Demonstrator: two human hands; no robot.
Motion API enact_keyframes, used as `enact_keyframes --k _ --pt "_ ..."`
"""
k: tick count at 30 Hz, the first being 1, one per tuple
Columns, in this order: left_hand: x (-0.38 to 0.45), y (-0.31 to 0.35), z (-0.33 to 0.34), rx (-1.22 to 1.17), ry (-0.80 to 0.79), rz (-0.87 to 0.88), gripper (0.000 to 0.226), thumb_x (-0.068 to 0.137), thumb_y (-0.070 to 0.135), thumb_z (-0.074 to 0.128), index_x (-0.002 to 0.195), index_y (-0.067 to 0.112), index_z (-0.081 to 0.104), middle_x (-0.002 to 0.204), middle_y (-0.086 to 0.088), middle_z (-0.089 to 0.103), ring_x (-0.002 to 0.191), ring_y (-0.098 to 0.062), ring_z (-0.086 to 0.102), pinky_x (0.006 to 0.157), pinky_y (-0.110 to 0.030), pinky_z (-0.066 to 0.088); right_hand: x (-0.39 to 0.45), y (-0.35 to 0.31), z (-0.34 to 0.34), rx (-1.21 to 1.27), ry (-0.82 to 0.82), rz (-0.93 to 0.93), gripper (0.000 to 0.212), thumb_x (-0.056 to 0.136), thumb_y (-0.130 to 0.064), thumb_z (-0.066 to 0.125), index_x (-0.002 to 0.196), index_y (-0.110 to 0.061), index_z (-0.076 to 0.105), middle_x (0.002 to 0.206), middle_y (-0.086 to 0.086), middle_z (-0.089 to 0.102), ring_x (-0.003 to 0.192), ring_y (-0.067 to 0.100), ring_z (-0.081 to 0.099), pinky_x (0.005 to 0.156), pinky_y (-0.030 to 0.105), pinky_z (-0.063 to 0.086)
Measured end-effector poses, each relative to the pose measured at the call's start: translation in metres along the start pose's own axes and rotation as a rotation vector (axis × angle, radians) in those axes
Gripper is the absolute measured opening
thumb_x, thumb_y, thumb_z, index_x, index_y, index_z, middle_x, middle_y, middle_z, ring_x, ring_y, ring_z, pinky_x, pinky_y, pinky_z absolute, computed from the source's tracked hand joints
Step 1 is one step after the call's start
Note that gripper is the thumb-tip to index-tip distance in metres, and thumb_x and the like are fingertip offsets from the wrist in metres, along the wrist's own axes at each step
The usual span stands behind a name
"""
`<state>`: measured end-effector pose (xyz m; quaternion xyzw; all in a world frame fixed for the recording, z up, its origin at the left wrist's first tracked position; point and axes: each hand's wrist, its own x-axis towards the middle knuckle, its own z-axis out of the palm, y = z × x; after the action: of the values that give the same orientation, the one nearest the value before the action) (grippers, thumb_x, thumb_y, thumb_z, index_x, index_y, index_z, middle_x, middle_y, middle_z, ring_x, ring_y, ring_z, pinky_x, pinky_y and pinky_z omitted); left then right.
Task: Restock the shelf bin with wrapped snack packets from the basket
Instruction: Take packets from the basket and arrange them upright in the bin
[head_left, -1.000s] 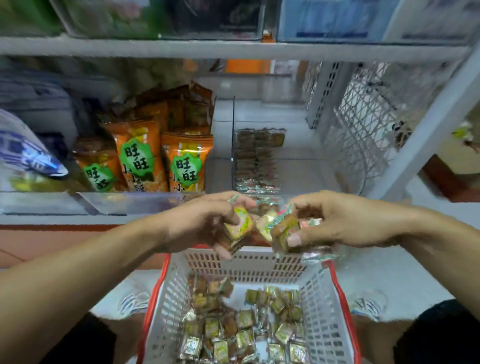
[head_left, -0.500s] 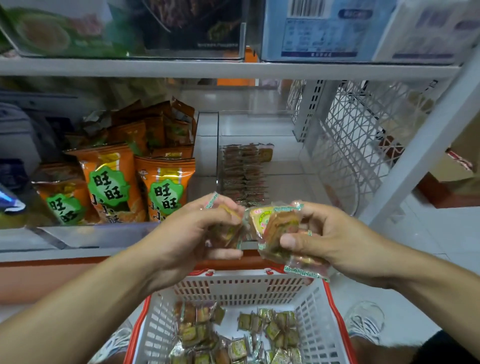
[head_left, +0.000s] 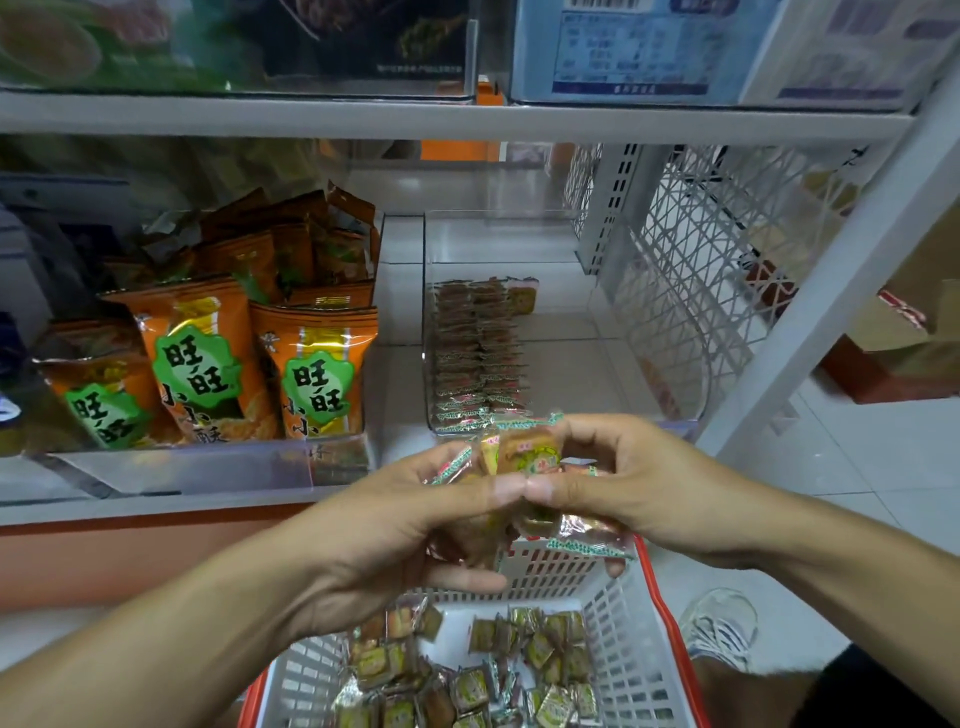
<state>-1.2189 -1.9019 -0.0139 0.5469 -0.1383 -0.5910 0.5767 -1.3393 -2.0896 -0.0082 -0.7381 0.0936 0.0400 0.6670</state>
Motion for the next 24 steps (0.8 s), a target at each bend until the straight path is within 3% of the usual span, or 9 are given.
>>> enact_keyframes --k 5,9,11,13,15,17,19,21,24 --pt "0.005 -0.010 0.010 0.040 0.154 0.039 0.059 0.067 0.059 0.084 0.116 0.029 0.074 0.099 0.001 0.079 0.081 -0.007 0.075 0.064 -0.032 0.061 0.001 0.001 0.003 -0.104 -0.001 0.001 0.027 0.080 -0.044 0.081 0.102 -0.031 0.072 0.106 -0.001 0.073 0.098 0.035 0.072 0.082 0.067 0.055" --pt "0.009 -0.009 0.008 0.016 0.196 0.048 0.043 0.079 0.058 0.071 0.113 0.032 0.077 0.105 0.002 0.079 0.081 -0.010 0.076 0.061 -0.030 0.060 0.003 0.002 0.003 -0.003 0.043 0.069 0.047 0.069 -0.043 0.089 0.103 -0.030 0.059 0.105 0.000 0.070 0.070 0.027 0.069 0.056 0.039 0.056" --pt "0.010 -0.010 0.005 -0.001 0.204 0.067 0.043 0.078 0.057 0.072 0.112 0.031 0.078 0.107 0.000 0.079 0.083 -0.011 0.076 0.061 -0.031 0.061 0.004 0.003 0.003 -0.014 0.082 0.088 0.058 0.062 -0.046 0.091 0.105 -0.031 0.057 0.108 -0.001 0.070 0.068 0.033 0.065 0.060 0.040 0.052" --pt "0.009 -0.010 0.004 -0.017 0.199 0.097 0.045 0.076 0.058 0.072 0.113 0.032 0.077 0.112 0.000 0.078 0.091 -0.014 0.077 0.061 -0.031 0.061 0.004 0.001 0.001 -0.023 0.091 0.104 0.064 0.060 -0.044 0.092 0.113 -0.032 0.059 0.115 -0.002 0.070 0.084 0.045 0.071 0.074 0.052 0.056" --pt "0.007 -0.008 0.006 -0.070 0.224 0.131 0.047 0.071 0.057 0.073 0.110 0.032 0.079 0.110 -0.001 0.079 0.089 -0.014 0.077 0.058 -0.030 0.061 0.002 -0.002 -0.003 -0.013 0.074 0.123 0.063 0.064 -0.035 0.092 0.119 -0.030 0.061 0.117 -0.002 0.071 0.091 0.038 0.074 0.079 0.051 0.061" --pt "0.009 -0.004 0.004 -0.133 0.298 0.119 0.052 0.065 0.055 0.074 0.107 0.025 0.081 0.104 -0.007 0.080 0.083 -0.017 0.076 0.056 -0.032 0.060 0.000 -0.007 -0.006 0.021 0.091 0.124 0.057 0.068 -0.024 0.089 0.119 -0.026 0.064 0.114 0.000 0.073 0.077 0.022 0.075 0.056 0.028 0.059" --pt "0.018 0.003 0.001 -0.182 0.352 0.056 0.057 0.068 0.048 0.071 0.111 0.012 0.077 0.102 -0.015 0.078 0.084 -0.026 0.072 0.056 -0.036 0.060 -0.001 -0.010 -0.006 0.058 0.163 0.098 0.047 0.072 -0.019 0.086 0.115 -0.024 0.068 0.107 0.004 0.073 0.065 0.012 0.070 0.046 0.014 0.047" --pt "0.025 0.008 -0.001 -0.196 0.401 0.036 0.046 0.083 0.036 0.064 0.112 0.001 0.070 0.092 -0.019 0.073 0.080 -0.029 0.066 0.052 -0.032 0.058 -0.002 -0.011 -0.006 0.126 0.246 0.040 0.035 0.073 -0.022 0.084 0.107 -0.024 0.073 0.093 0.001 0.072 0.061 0.008 0.067 0.045 0.011 0.044" --pt "0.019 -0.003 -0.001 -0.079 0.403 0.029 0.030 0.084 0.036 0.071 0.095 0.009 0.079 0.087 -0.016 0.077 0.071 -0.022 0.072 0.048 -0.029 0.057 0.000 -0.012 -0.002 0.125 0.296 -0.037 0.031 0.076 -0.042 0.077 0.101 -0.023 0.074 0.060 -0.009 0.061 0.047 0.002 0.053 0.042 0.013 0.041"
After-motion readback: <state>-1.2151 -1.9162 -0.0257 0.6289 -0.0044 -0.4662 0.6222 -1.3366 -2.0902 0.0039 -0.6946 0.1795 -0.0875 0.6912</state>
